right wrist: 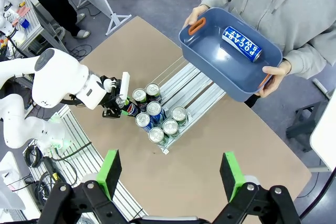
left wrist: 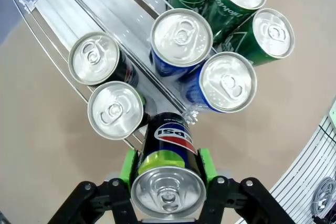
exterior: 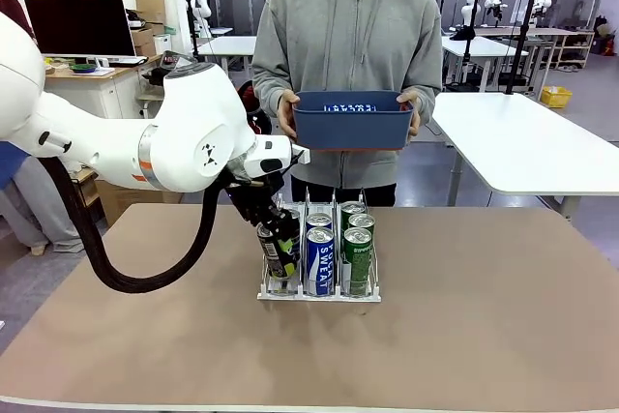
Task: Fill the beverage cans into the dispenser.
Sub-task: Place the picked Pepsi coke in the line of the Automatic Can Dispenser with the same cans.
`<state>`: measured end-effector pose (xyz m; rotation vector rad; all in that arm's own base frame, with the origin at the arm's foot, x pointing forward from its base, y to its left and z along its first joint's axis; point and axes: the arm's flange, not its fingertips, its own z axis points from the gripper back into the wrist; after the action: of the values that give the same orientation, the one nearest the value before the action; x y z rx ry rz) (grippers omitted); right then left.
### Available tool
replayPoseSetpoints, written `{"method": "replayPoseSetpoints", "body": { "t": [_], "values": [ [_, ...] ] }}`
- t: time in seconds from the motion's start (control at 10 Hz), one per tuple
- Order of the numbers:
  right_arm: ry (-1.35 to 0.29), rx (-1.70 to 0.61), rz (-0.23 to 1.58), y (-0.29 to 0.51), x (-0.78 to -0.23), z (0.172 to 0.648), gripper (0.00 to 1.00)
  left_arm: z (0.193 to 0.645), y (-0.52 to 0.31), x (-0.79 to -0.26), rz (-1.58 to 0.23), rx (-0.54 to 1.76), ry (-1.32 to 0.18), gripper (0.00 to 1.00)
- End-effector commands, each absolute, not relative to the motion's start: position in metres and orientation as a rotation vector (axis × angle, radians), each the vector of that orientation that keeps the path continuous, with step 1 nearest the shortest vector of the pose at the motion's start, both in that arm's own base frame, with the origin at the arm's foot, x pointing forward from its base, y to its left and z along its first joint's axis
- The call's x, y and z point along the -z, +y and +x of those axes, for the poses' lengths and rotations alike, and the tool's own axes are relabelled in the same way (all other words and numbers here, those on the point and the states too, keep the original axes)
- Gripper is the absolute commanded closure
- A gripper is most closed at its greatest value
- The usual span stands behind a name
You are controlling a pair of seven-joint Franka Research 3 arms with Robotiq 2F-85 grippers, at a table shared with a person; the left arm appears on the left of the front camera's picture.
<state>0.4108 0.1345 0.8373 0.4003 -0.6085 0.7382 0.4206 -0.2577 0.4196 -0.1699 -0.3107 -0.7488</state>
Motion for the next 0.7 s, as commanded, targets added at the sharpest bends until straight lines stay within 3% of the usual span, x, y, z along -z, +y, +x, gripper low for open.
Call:
{"method": "replayPoseSetpoints", "body": {
  "t": [0.0, 0.6],
  "values": [
    [-0.601, -0.736, 0.404, 0.132, -0.836, 0.409, 0.00, 0.442, -0.249, -0.420, -0.145, 0.750, -0.344, 0.42],
    [-0.601, -0.736, 0.404, 0.132, -0.836, 0.409, 0.00, 0.468, -0.269, -0.396, -0.128, 0.806, -0.286, 0.42]
  ]
}}
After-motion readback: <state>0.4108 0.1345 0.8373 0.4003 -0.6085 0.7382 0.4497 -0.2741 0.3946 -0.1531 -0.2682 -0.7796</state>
